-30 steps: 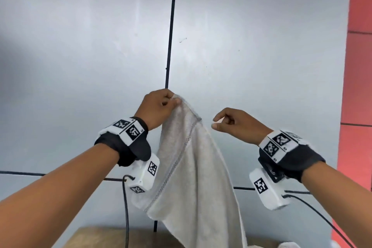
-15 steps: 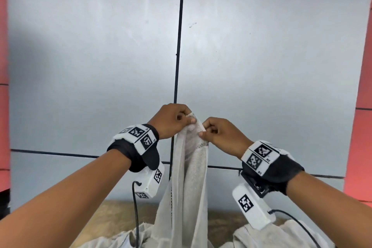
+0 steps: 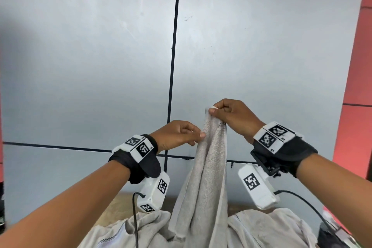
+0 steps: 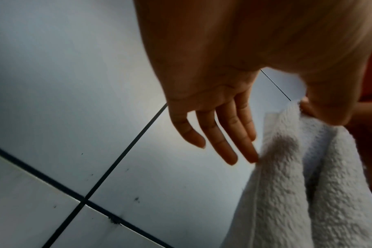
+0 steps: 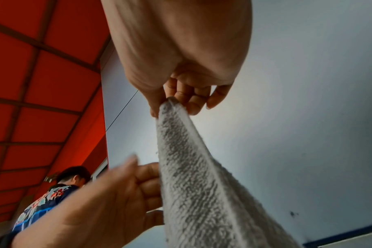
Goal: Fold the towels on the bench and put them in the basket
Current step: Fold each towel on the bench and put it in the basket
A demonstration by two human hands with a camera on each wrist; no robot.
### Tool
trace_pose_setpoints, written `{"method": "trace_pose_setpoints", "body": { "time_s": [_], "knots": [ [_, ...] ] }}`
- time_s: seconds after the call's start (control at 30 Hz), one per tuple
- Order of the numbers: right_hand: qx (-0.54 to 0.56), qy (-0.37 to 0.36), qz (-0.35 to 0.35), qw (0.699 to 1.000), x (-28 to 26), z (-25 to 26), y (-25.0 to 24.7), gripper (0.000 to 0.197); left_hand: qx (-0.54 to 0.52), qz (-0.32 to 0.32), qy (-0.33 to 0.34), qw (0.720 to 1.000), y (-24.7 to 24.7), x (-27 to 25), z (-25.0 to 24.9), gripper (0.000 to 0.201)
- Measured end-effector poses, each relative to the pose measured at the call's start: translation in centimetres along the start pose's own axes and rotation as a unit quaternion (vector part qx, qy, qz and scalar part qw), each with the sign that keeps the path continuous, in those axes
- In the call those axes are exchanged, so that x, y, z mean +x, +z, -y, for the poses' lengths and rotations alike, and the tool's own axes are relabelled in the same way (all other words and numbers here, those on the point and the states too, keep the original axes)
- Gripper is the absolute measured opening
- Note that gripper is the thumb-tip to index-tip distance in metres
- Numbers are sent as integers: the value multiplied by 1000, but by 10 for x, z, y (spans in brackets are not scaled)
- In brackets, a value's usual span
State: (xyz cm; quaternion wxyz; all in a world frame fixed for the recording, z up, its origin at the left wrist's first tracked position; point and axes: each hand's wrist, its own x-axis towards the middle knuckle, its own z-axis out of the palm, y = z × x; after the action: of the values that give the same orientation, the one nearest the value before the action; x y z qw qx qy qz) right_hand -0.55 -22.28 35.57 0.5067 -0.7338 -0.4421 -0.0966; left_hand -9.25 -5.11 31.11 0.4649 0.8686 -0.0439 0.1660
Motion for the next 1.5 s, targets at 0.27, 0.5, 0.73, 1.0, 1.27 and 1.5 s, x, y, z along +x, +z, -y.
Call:
{"method": "trace_pose_setpoints", "body": {
  "time_s": [0.27,0.5,0.73,1.0,1.27,1.5],
  "knots": [
    [49,7,2,999,-6,-1,-14,4,-58,-5,9,998,16,4,9,18],
    [75,34,27,996,-5,-9,-15,12,-36,-97,56,993,-4,2,7,28],
    [26,4,46,999,-5,-8,-4,17,15,-93,69,993,-21,-1,-2,24],
    [-39,-29,32,998,-9,-5,-16,7,255,3,43,966,-37,-11,6,20],
    [-45,-19,-40,998,-21,-4,-62,8,431,2,-27,902,-91,-50,20,16],
    [-76,-11,-46,996,-38,3,-89,11,423,-49,5,905,-112,-68,14,61]
  ]
}}
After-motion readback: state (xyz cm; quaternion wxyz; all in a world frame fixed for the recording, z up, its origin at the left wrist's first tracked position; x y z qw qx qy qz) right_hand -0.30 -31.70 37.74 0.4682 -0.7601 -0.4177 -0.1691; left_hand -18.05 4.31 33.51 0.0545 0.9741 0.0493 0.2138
